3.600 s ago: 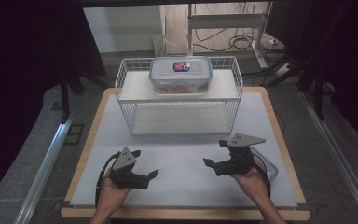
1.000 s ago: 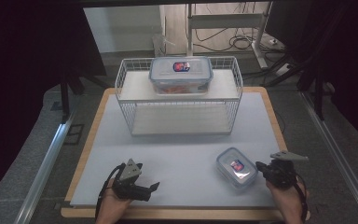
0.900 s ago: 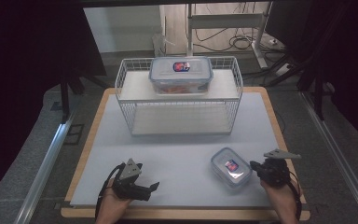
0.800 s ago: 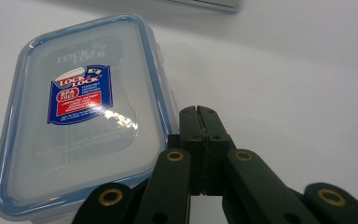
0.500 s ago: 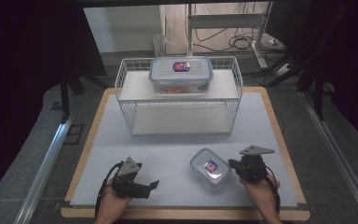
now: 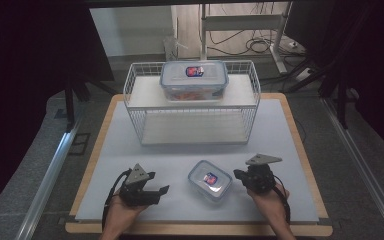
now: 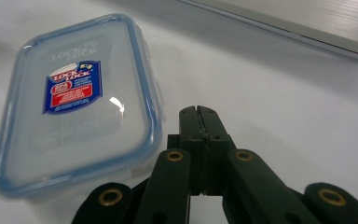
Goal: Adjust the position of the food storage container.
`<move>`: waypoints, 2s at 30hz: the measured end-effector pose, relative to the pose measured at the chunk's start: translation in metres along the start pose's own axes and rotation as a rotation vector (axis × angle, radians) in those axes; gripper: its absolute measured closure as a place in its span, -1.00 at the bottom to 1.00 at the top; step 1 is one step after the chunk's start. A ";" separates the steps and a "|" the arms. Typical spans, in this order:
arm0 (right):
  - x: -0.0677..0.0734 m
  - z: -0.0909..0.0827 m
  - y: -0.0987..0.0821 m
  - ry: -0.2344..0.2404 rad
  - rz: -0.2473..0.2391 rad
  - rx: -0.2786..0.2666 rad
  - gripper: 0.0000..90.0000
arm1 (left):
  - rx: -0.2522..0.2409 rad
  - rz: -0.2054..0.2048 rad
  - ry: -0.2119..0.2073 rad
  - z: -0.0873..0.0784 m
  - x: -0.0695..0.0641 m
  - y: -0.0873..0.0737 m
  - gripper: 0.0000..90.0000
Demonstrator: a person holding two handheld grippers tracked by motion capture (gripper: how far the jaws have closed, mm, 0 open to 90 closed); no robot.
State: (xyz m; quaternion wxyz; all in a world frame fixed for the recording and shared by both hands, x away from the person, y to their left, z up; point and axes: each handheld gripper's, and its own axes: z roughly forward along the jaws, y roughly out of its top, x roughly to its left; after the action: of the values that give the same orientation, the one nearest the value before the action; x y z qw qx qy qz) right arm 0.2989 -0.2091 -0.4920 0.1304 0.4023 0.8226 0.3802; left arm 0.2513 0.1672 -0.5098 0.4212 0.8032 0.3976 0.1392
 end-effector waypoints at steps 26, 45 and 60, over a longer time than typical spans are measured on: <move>0.018 0.025 -0.004 0.038 -0.015 0.090 0.99 | 0.132 -0.003 -0.137 0.068 -0.011 0.024 0.83; 0.007 0.046 0.014 0.042 0.019 0.097 0.99 | 0.141 -0.035 -0.067 0.073 0.003 0.030 0.85; 0.023 0.036 0.010 0.044 -0.083 0.110 0.92 | 0.147 -0.020 0.020 0.044 0.002 0.021 0.49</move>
State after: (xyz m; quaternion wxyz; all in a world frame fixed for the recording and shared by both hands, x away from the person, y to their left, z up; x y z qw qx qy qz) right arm 0.3080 -0.1688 -0.5071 0.1058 0.3657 0.8609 0.3375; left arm 0.2880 0.1370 -0.5195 0.3586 0.8265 0.4189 0.1135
